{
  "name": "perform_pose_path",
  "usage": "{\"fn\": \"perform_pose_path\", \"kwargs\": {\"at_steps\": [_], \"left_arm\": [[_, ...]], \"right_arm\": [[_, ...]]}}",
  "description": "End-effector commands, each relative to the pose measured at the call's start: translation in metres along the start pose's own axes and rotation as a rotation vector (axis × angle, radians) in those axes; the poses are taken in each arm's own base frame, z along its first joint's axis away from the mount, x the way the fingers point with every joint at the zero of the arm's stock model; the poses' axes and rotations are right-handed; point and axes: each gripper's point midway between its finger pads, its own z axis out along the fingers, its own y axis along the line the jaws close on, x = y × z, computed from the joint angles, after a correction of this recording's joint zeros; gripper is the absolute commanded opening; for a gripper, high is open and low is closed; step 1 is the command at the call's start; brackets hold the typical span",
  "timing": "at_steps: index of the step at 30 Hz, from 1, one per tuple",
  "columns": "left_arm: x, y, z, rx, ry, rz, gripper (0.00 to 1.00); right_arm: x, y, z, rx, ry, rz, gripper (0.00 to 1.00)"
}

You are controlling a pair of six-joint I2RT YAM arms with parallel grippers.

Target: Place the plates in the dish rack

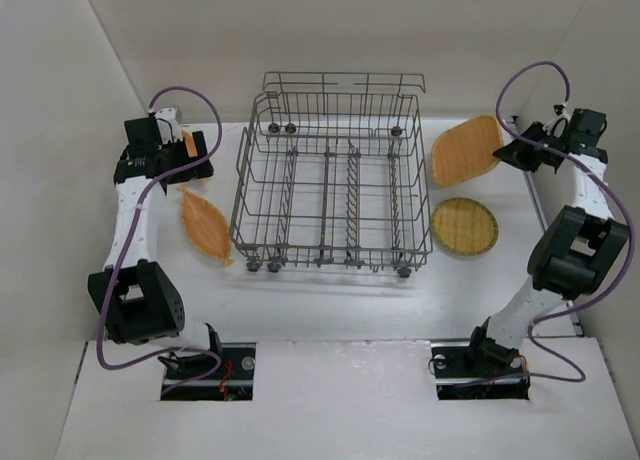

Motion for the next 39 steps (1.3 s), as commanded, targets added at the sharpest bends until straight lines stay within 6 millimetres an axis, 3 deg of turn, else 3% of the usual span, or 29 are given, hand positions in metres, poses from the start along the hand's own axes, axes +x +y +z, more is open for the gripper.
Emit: {"fn": "perform_pose_path", "kwargs": {"at_steps": [1, 6, 9, 16, 23, 31, 39], "left_arm": [[-0.014, -0.011, -0.014, 0.039, -0.09, -0.01, 1.0], [-0.005, -0.013, -0.017, 0.046, -0.099, -0.018, 1.0], [0.002, -0.012, -0.019, 0.042, -0.099, -0.018, 1.0], [0.023, 0.017, -0.022, -0.059, -0.107, -0.052, 1.0], [0.051, 0.039, -0.015, -0.099, -0.076, -0.08, 1.0], [0.062, 0.045, -0.013, -0.107, -0.066, -0.091, 1.0], [0.072, 0.049, -0.019, -0.121, -0.065, -0.108, 1.0]], "right_arm": [[-0.016, 0.007, -0.027, 0.025, -0.113, -0.146, 0.0], [-0.009, 0.018, -0.063, 0.099, -0.196, -0.327, 0.0], [-0.006, 0.039, -0.083, 0.115, -0.256, -0.433, 0.0], [-0.025, 0.095, -0.136, 0.103, -0.416, -0.595, 0.0], [-0.039, 0.166, -0.179, 0.038, -0.569, -0.796, 0.0], [-0.043, 0.241, -0.19, -0.116, -0.641, -0.965, 0.0], [-0.03, 0.32, -0.178, -0.354, -0.65, -1.139, 0.0]]}}
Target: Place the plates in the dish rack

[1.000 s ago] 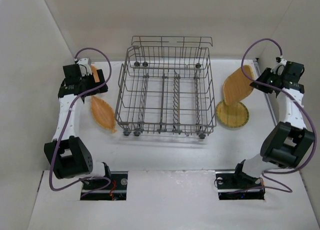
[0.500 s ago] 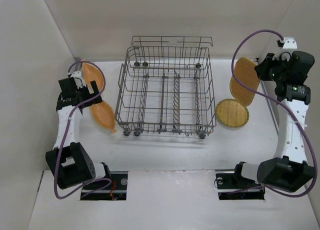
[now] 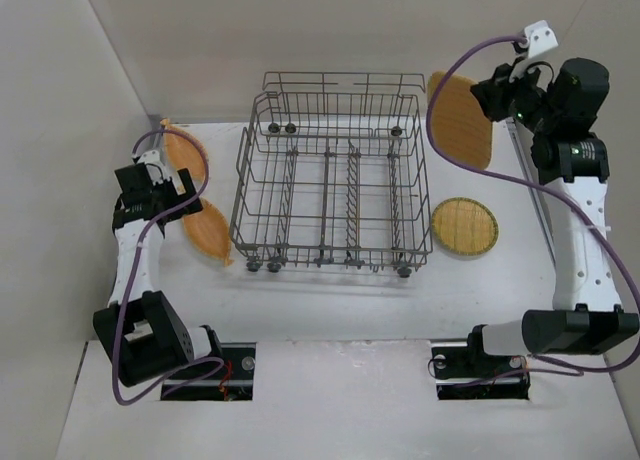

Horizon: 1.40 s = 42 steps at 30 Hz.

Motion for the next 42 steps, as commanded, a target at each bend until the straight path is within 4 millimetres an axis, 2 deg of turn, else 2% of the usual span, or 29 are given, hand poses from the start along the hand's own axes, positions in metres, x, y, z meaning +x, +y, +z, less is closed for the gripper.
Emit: {"fn": "perform_pose_path", "kwargs": {"at_steps": [1, 6, 10, 19, 30, 42], "left_arm": [[-0.007, 0.001, -0.01, -0.003, -0.052, 0.004, 1.0], [-0.004, 0.004, -0.016, -0.011, -0.057, -0.004, 1.0], [-0.001, 0.009, -0.022, -0.027, -0.052, -0.021, 1.0], [0.009, 0.016, -0.03, -0.054, -0.033, -0.042, 1.0], [0.005, 0.018, -0.032, -0.077, -0.038, -0.051, 1.0], [0.003, 0.023, -0.03, -0.087, -0.033, -0.064, 1.0]], "right_arm": [[-0.071, 0.03, 0.006, -0.129, -0.215, -0.166, 0.0], [-0.078, 0.067, 0.029, -0.297, -0.249, -0.24, 0.0], [-0.076, 0.095, 0.044, -0.413, -0.263, -0.322, 0.0], [-0.058, 0.128, 0.061, -0.554, -0.28, -0.55, 0.0], [-0.037, 0.149, 0.08, -0.652, -0.323, -0.731, 0.0], [-0.001, 0.164, 0.107, -0.738, -0.277, -0.745, 0.0]]}}
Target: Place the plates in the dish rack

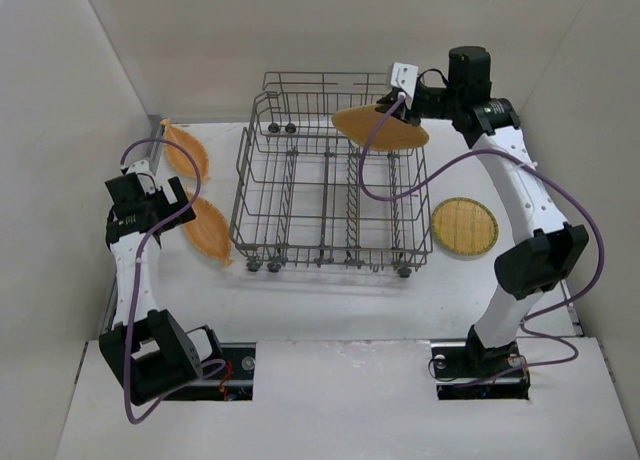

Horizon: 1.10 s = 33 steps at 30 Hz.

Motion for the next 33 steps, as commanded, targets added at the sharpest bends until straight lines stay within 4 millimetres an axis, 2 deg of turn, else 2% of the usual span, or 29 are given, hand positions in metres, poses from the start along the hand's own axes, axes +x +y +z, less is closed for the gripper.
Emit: {"fn": "perform_pose_path", "kwargs": {"at_steps": [1, 11, 16, 33], "left_arm": [[-0.01, 0.004, -0.004, -0.017, -0.03, -0.015, 1.0], [-0.013, 0.008, 0.0, -0.029, -0.019, -0.026, 1.0], [-0.014, 0.011, 0.003, -0.035, -0.013, -0.033, 1.0], [-0.037, 0.022, 0.01, -0.057, -0.027, -0.045, 1.0]], "right_arm": [[-0.042, -0.02, -0.002, 0.036, -0.1, -0.159, 0.0], [-0.023, -0.016, 0.016, -0.006, -0.099, -0.208, 0.0], [-0.019, -0.015, 0.022, -0.024, -0.108, -0.244, 0.0], [0.01, -0.006, 0.043, -0.093, -0.089, -0.231, 0.0]]}}
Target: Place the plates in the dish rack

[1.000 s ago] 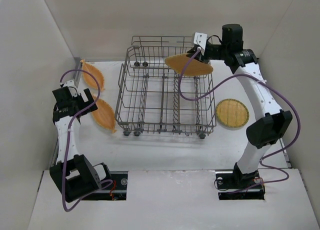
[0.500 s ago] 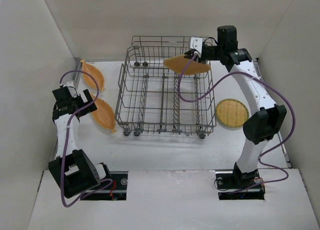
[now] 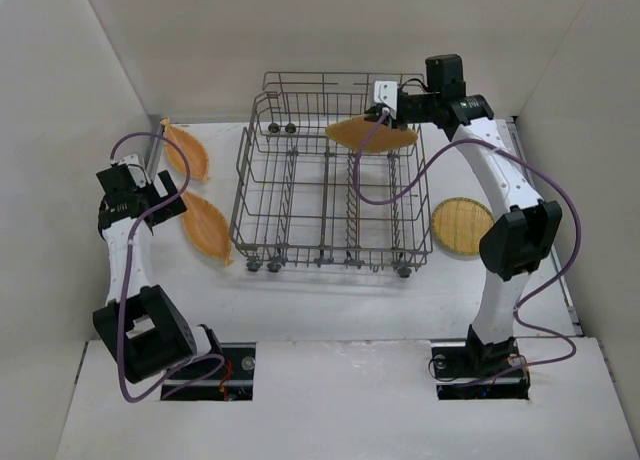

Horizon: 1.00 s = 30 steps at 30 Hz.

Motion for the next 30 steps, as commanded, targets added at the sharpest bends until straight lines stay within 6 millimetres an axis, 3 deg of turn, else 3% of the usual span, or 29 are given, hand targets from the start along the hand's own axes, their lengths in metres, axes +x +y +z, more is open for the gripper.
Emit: {"fn": "perform_pose_path", "kwargs": {"at_steps": [1, 18, 27, 30], "left_arm": [[-0.023, 0.001, -0.006, -0.004, -0.053, -0.001, 1.0], [-0.031, 0.007, -0.002, -0.019, -0.047, -0.005, 1.0], [-0.03, 0.007, 0.001, -0.02, -0.035, 0.001, 1.0], [-0.032, 0.004, 0.004, -0.015, -0.03, 0.008, 1.0]], "right_arm": [[-0.038, -0.021, -0.004, 0.032, -0.086, -0.132, 0.0], [0.013, 0.019, 0.018, -0.082, -0.028, -0.05, 0.0], [0.05, 0.039, 0.006, -0.108, 0.047, -0.023, 0.0], [0.056, 0.045, 0.002, -0.112, 0.065, -0.008, 0.09]]}}
